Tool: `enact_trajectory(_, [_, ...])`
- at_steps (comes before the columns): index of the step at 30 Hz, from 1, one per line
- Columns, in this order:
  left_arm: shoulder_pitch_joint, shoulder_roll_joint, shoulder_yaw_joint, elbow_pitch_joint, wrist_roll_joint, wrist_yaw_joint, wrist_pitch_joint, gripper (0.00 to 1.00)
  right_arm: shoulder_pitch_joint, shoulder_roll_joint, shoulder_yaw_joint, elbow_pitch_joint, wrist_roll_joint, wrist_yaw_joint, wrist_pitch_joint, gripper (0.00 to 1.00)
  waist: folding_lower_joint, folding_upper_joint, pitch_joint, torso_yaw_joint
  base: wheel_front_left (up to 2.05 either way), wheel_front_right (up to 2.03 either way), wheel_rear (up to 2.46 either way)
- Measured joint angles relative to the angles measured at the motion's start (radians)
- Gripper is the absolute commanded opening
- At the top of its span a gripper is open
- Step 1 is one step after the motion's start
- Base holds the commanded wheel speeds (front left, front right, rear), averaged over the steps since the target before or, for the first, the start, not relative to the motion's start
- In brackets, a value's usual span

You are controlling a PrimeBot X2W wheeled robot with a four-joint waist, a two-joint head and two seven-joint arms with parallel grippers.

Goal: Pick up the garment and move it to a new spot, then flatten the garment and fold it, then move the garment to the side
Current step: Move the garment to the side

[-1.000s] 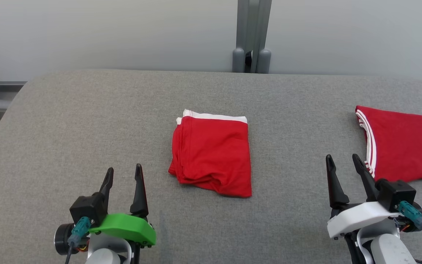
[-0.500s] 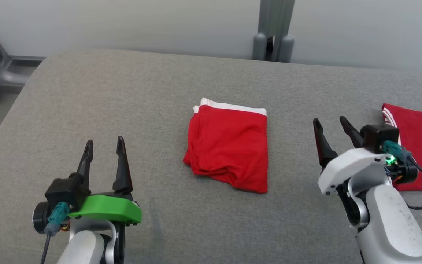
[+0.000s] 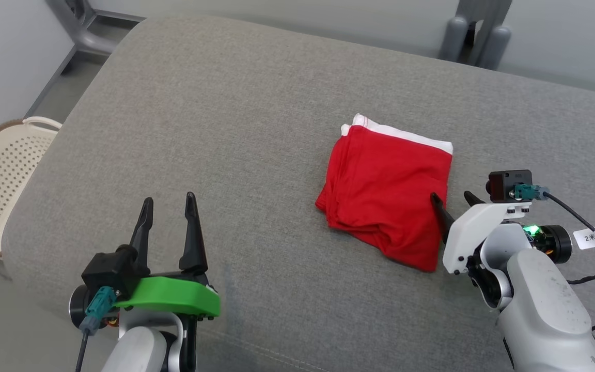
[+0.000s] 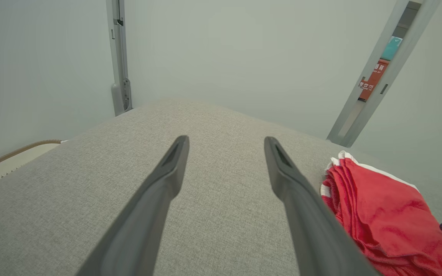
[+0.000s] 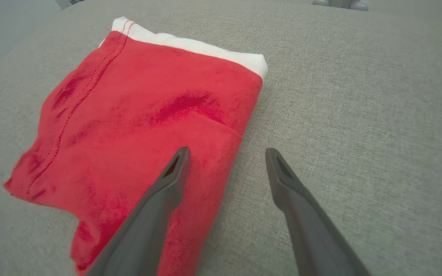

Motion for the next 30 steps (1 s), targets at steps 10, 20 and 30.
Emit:
enact_trajectory(10, [-0.001, -0.019, 0.005, 0.025, 0.008, -0.014, -0.003, 1.00, -0.080, 0.004, -0.006, 0.155, 0.059, 0.000, 0.022, 0.35, 0.0000, 0.0000, 0.051, 0.071, 0.00, 0.00, 0.00])
enact_trajectory(20, [-0.001, -0.022, -0.003, 0.031, 0.026, -0.028, -0.004, 1.00, -0.118, 0.009, 0.031, 0.192, 0.089, 0.000, -0.064, 0.00, 0.0000, 0.0000, 0.044, 0.018, 0.00, 0.00, 0.00])
enact_trajectory(30, [0.000, -0.023, -0.049, 0.037, 0.042, -0.039, 0.007, 1.00, -0.106, -0.085, 0.161, 0.062, 0.110, 0.000, -0.048, 0.00, 0.0000, 0.0000, 0.031, -0.124, 0.00, 0.00, 0.00])
